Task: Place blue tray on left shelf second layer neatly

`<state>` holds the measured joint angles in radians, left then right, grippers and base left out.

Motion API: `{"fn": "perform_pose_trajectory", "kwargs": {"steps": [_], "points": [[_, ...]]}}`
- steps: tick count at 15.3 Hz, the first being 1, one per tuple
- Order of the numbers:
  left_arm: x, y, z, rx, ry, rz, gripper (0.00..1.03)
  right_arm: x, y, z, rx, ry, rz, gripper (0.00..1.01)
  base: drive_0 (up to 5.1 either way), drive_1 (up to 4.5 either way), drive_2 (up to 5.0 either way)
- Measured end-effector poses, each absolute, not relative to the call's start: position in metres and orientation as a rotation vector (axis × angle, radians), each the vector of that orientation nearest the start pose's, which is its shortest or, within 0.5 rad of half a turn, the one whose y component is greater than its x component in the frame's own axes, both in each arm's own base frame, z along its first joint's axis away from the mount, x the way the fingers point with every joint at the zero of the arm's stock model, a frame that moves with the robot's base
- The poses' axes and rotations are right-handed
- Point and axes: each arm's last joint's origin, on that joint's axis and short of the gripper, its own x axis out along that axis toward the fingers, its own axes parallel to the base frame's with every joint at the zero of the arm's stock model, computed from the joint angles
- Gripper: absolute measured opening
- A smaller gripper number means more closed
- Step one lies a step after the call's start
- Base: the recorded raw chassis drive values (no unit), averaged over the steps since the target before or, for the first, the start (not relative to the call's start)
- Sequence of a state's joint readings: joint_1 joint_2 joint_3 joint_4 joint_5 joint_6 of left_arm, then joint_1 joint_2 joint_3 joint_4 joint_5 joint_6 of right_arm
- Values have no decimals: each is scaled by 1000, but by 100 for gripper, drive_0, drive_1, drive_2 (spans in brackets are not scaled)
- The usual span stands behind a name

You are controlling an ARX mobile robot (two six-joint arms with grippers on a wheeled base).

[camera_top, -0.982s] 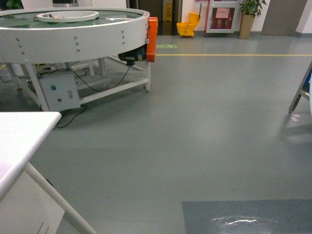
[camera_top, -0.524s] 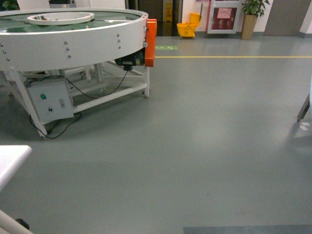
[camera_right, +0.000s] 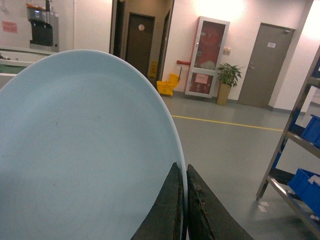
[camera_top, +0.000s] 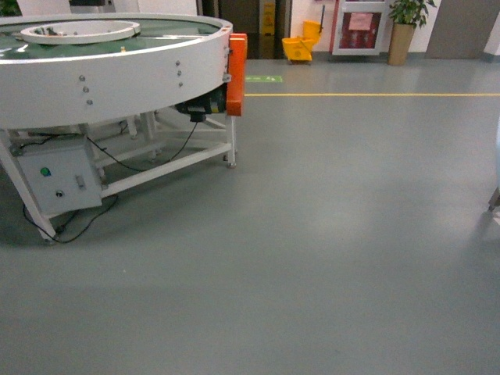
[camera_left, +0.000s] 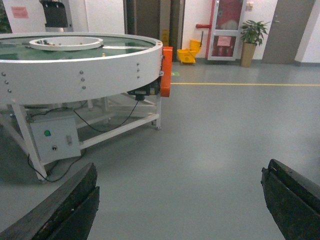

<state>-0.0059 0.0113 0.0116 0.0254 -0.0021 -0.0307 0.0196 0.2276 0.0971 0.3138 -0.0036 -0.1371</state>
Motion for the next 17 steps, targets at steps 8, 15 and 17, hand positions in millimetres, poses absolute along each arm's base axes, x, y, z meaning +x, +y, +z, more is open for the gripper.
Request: {"fn": "perform_pose_trajectory", "kwargs": {"steps": [8, 15, 17], "points": [[98, -1, 169, -31, -26, -5, 98, 109, 2, 208, -138, -180, 8, 2, 6, 424, -411], [98, 0, 169, -31, -24, -4, 98, 109, 2, 207, -139, -171, 11, 2, -2, 426, -431], [98, 0, 169, -31, -28, -5, 98, 109, 2, 207, -139, -173, 8, 2, -2, 426, -431]]}}
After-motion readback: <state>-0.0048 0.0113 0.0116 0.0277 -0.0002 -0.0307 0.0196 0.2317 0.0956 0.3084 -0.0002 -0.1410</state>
